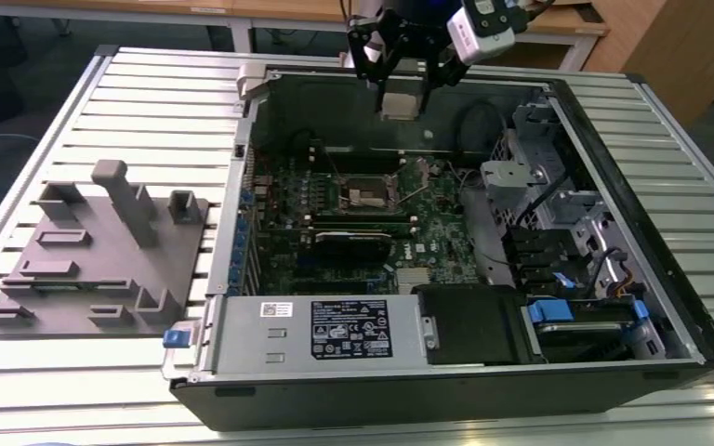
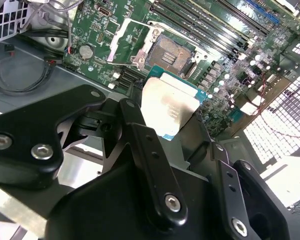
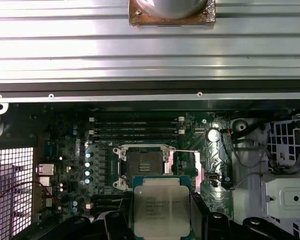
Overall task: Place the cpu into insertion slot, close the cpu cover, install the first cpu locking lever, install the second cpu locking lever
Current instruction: 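Place the cpu into insertion slot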
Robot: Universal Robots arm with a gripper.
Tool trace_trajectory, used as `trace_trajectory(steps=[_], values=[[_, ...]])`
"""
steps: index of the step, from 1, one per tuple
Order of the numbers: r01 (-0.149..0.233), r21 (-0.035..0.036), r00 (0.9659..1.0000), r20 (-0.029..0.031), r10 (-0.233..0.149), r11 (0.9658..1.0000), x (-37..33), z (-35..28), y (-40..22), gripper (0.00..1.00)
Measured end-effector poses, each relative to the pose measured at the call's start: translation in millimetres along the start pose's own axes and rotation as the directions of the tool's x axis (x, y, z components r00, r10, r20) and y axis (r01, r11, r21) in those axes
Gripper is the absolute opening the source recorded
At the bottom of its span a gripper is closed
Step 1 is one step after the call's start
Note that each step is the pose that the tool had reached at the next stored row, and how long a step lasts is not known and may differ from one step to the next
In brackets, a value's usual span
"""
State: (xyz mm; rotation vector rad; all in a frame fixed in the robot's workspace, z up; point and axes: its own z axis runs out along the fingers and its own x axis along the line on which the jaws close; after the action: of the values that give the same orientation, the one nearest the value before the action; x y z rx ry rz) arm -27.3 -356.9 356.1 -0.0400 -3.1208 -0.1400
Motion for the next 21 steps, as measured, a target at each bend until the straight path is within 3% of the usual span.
trace_trajectory(steps=[21], values=[[0.000, 0.0000, 1.0000, 0.0019, 0.000, 1.0000, -0.1, 8.6, -0.7, 0.54]])
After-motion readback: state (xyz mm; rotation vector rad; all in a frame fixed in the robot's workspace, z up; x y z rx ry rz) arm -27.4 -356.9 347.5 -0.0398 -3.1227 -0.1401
